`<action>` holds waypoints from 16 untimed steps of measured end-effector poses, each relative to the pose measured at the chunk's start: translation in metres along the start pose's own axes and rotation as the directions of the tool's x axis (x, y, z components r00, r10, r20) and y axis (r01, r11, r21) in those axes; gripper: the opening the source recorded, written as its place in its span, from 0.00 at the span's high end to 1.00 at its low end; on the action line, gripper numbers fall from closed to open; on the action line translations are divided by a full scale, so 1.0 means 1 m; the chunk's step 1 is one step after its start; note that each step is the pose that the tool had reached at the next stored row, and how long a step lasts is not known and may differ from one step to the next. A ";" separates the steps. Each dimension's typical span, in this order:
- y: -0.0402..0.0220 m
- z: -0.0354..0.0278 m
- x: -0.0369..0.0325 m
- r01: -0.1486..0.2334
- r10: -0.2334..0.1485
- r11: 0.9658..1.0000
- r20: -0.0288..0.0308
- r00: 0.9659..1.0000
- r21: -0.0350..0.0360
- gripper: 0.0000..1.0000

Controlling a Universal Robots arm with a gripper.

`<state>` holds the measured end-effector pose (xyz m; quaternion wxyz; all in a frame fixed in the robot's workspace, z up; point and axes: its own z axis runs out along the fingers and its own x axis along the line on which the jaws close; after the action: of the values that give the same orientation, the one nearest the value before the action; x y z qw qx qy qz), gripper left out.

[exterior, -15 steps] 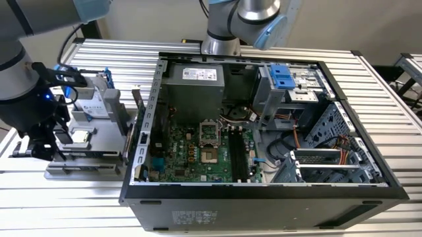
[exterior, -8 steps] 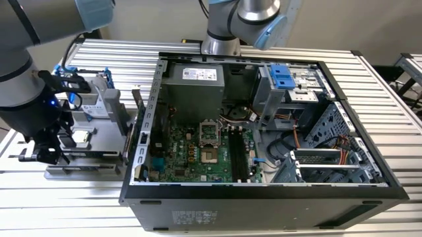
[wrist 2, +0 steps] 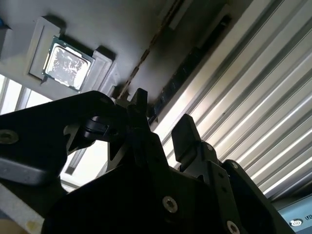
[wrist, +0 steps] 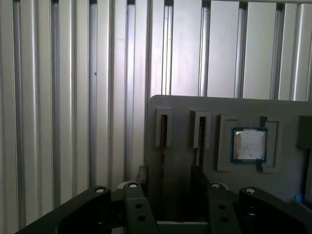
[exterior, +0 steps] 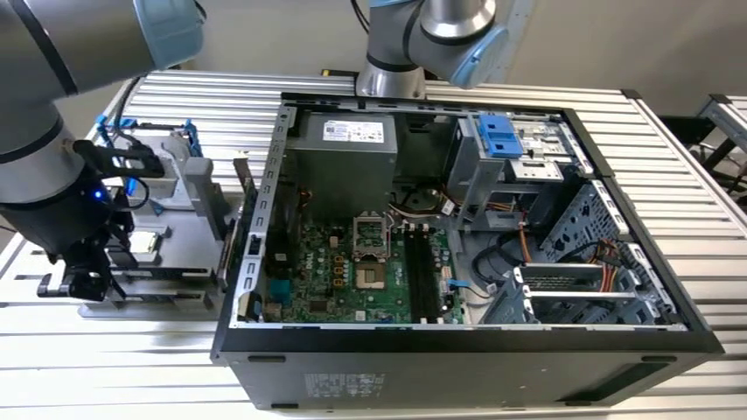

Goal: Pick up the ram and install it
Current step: 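Pick up the ram and move it above insertion slot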

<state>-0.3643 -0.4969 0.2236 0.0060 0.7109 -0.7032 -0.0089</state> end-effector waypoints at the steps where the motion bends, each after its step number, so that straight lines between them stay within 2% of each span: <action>1: 0.0000 0.0013 0.0006 -0.003 0.003 1.000 0.000 1.000 0.000 0.00; 16: -0.0012 0.0247 0.0033 -0.041 0.041 0.999 0.001 0.999 -0.001 0.00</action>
<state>-0.3636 -0.5000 0.1989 0.0062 0.6963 -0.7177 -0.0094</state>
